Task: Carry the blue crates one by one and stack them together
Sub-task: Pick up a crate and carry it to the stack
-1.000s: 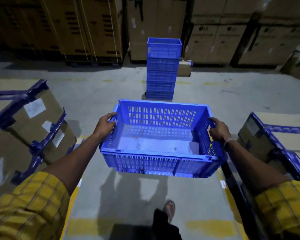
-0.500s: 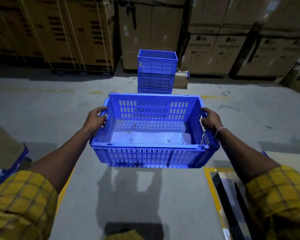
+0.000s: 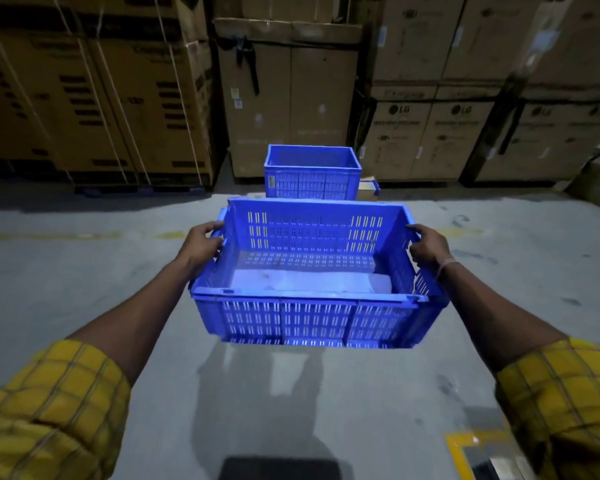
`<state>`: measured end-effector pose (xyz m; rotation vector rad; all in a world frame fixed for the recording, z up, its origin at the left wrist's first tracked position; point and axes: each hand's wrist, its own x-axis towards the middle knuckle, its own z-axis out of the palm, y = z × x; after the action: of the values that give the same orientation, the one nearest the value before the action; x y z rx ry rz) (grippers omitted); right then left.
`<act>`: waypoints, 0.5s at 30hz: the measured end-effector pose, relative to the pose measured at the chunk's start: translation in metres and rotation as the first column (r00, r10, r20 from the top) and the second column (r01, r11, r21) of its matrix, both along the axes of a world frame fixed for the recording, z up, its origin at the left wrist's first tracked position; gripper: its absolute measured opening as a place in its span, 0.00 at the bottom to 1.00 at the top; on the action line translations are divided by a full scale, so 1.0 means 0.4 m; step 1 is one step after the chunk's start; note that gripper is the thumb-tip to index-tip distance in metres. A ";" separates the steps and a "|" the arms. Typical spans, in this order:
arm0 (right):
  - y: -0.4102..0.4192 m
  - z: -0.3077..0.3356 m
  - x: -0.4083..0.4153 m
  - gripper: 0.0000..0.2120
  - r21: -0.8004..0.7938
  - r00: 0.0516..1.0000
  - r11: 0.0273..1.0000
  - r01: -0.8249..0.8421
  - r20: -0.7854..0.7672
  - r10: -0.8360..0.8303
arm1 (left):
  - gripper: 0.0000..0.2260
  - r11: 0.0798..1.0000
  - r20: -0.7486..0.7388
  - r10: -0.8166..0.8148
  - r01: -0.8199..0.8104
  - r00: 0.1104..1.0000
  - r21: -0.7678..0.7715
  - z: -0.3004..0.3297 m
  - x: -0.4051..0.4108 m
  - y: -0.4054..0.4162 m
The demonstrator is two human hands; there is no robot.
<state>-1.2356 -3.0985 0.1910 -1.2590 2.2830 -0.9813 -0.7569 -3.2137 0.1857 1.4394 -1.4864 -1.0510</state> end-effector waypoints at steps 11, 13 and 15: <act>-0.726 0.093 -0.250 0.31 -0.033 1.000 0.999 -0.012 0.002 0.013 | 0.19 0.999 -0.027 0.033 -0.033 0.999 0.004 0.087 -0.242 -0.706; -0.858 0.117 -0.302 0.31 -0.026 0.999 0.999 -0.036 0.000 0.036 | 0.19 0.998 -0.046 0.059 -0.060 0.997 -0.006 0.103 -0.294 -0.827; -0.972 0.143 -0.347 0.31 -0.023 0.999 0.999 -0.046 -0.006 0.046 | 0.19 0.997 -0.062 0.080 -0.081 0.995 -0.019 0.124 -0.343 -0.935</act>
<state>-1.3745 -3.4873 0.2483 -1.3198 2.2426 -0.9923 -0.8939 -3.5875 0.2352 1.4273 -1.3809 -1.0182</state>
